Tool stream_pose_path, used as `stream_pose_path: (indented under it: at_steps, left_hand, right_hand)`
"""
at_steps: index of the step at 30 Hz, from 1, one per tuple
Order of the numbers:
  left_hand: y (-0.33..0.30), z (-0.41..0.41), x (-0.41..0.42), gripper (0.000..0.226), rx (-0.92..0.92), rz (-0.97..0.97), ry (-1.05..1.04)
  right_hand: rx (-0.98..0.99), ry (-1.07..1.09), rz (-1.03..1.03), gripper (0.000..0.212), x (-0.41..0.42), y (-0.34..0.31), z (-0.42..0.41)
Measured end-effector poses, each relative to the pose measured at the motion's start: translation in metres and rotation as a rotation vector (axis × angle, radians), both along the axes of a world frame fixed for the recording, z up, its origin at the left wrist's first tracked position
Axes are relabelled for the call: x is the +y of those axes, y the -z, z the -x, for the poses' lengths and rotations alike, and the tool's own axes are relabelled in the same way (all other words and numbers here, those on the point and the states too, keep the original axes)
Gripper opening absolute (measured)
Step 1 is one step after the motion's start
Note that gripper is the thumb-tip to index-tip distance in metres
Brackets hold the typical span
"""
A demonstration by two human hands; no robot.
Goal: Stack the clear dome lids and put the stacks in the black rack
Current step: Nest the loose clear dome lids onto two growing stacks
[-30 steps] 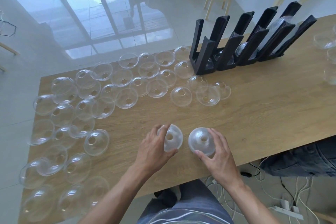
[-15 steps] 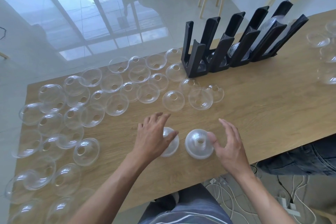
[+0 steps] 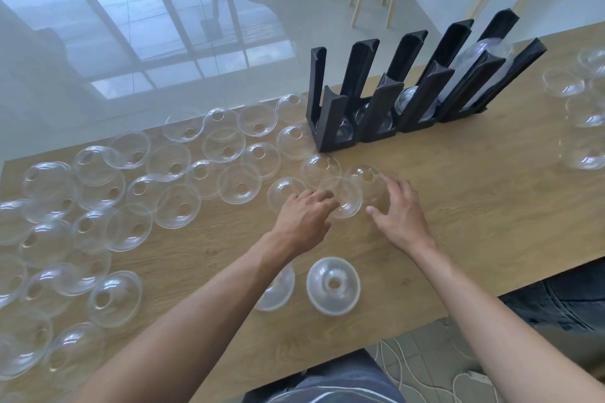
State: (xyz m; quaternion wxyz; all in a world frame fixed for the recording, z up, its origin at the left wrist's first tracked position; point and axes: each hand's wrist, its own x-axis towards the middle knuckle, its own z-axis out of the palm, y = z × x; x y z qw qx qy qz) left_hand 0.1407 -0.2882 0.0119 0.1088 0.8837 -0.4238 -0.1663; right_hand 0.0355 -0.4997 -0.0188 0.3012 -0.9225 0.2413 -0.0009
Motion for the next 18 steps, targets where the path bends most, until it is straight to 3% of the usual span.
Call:
stream_pose_path:
  at_steps: [5,9,14,18]
  left_hand:
    - [0.009,-0.004,-0.008,0.036,0.0,-0.011,0.009]
    - [0.013,-0.006,-0.004,0.03,0.006,0.053,-0.01]
    - [0.006,0.001,0.012,0.023,0.076,0.288,-0.114]
    - [-0.011,0.008,0.034,0.017,0.197,0.471,-0.33]
  right_hand:
    - [0.095,-0.143,0.058,0.091,-0.012,0.008,-0.026]
    - [0.062,-0.17,0.063,0.084,-0.016,0.011,-0.034]
    - [0.021,-0.134,-0.009,0.077,-0.017,0.014,-0.034]
    - [-0.005,-0.13,-0.023,0.078,-0.015,0.013,-0.02]
